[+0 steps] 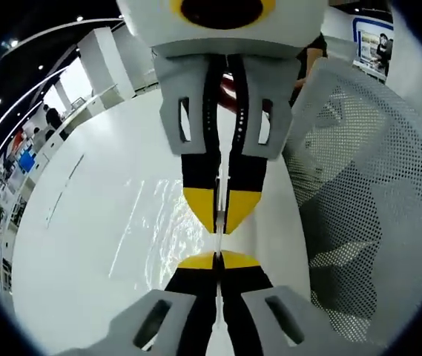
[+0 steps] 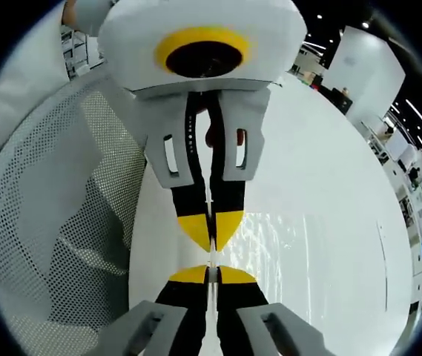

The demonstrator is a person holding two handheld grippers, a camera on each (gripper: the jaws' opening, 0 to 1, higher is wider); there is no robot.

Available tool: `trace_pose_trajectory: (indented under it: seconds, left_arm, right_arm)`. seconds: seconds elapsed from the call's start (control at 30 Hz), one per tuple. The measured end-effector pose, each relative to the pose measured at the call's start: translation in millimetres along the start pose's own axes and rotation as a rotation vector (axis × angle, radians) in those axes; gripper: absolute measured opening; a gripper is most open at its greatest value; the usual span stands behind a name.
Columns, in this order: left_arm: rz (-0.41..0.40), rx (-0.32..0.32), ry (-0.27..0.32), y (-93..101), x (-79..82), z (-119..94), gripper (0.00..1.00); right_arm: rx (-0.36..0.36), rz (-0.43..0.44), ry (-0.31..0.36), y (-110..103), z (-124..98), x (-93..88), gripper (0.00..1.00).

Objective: Open the resealable bag by pulling the two sides of the seal apart until the entire bag opening is separated and visibly accessible.

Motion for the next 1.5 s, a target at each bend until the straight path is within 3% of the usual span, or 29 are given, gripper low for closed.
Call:
trace_pose_trajectory:
  seconds: [0.17,0.53,0.8,1.1,1.5]
  left_arm:
    - [-0.011,-0.003,-0.004,0.3,-3.3,0.1,0.00]
    - [0.018,0.002,-0.021,0.5,-3.6,0.6,0.00]
    - [0.018,-0.001,-0.009,1.9,6.4,5.4,0.09]
    - [0.042,-0.019,-0.015,5.9,12.7,12.6,0.00]
    - [-0.010,-0.035,-0.004,4.5,14.0,14.5,0.00]
  right_arm:
    - [-0.003,0.024,-0.004,-2.4,-2.4,-9.8,0.00]
    - [-0.013,0.033,0.000,-2.4,-0.7,-9.3,0.00]
    - [-0.016,0.029,0.009,-4.6,-1.4,-7.0,0.00]
    - [-0.021,0.014,0.018,-5.7,-2.5,-3.0,0.00]
    - [-0.023,0.029,0.006,-5.4,-11.3,-18.6,0.00]
Point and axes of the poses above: the point that each gripper's makers call its tool centre point, and the gripper's own axes: z roughly forward along the fingers, y roughly to its right, x roughly out of its top, the point moved 4 cm from there along -z, roughly backward along the fingers, and after that the axes turned 1 degree about x, right-handed, at the moved point
